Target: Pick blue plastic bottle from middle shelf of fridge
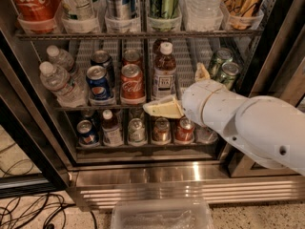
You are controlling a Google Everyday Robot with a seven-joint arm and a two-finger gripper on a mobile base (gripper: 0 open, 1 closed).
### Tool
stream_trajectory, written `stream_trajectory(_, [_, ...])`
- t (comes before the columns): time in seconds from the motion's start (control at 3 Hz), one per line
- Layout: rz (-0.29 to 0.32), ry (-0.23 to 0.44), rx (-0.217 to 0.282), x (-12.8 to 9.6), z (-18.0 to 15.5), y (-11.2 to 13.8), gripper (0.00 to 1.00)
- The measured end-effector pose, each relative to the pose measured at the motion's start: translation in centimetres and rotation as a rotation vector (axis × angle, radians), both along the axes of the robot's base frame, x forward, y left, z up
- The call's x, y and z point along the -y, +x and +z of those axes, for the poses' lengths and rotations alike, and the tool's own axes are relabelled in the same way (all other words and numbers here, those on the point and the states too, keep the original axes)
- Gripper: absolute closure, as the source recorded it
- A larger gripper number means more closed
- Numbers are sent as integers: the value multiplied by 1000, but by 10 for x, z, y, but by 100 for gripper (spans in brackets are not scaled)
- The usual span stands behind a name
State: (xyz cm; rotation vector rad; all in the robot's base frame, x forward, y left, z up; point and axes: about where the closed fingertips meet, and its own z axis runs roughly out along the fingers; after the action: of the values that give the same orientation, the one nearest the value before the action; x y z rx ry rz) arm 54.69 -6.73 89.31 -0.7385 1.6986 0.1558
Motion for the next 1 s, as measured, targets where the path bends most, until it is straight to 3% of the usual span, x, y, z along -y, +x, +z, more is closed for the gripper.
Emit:
stream_trajectory(0.67, [-46, 69, 81, -10, -14, 12, 4])
stream_trajectory(1.0, [-84, 89, 108, -8, -17, 15, 15])
